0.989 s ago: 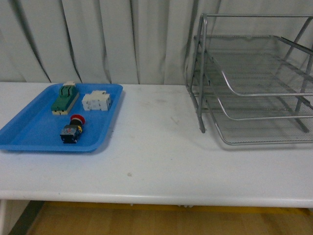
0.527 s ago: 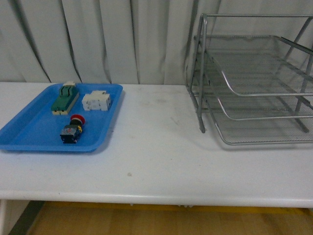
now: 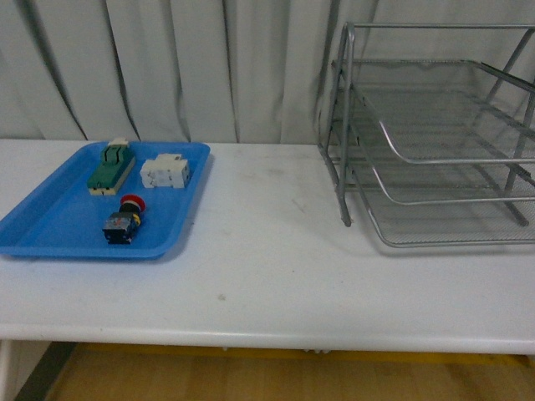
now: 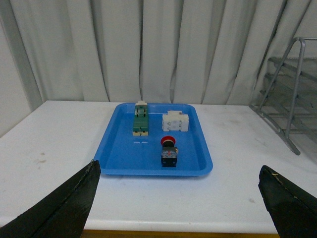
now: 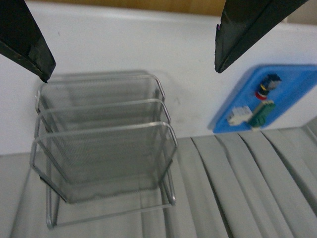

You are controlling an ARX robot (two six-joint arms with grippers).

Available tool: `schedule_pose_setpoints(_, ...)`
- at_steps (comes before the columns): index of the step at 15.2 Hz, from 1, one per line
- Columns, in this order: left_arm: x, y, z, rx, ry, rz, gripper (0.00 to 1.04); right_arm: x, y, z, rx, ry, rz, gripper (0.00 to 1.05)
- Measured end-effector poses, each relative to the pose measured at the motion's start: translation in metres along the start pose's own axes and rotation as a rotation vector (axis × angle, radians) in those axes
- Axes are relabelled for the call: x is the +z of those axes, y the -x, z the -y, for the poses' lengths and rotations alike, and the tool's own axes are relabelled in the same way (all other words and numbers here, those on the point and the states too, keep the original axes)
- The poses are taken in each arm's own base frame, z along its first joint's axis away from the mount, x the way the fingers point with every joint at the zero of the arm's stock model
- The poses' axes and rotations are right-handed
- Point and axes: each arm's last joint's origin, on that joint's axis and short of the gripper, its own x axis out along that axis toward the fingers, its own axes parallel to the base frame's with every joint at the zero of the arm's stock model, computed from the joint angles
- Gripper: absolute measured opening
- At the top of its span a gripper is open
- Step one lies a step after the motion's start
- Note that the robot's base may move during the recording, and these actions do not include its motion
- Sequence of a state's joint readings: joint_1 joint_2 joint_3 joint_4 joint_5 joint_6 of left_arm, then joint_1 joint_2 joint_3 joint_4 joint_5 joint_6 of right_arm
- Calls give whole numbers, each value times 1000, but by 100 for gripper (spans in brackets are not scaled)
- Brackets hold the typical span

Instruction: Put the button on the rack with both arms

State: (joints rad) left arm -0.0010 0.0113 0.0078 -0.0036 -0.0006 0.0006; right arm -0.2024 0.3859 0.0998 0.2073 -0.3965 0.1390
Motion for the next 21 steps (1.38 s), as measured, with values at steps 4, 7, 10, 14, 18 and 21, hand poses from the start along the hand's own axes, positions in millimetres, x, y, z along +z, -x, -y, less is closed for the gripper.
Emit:
schedule_pose_setpoints(4,0,0,0,0,0,0,98,75,-76,70,-54,-117,181,98)
schedule_pose_setpoints(7,0,0,0,0,0,0,98,65,-134,129,-65,-365,215,98)
schedule_pose_setpoints(10,0,0,0,0,0,1,98,29,-151,149,-17,-640,209,98)
schedule_pose_setpoints(14,0,0,0,0,0,0,98,-34,-167,150,-36,-1109,52,98)
schedule_pose_setpoints(18,0,0,0,0,0,0,98,-65,-187,131,-29,-1301,-56,98)
schedule_pose_setpoints(21,0,0,0,0,0,0,98,-77,-200,120,-22,-1328,-101,98)
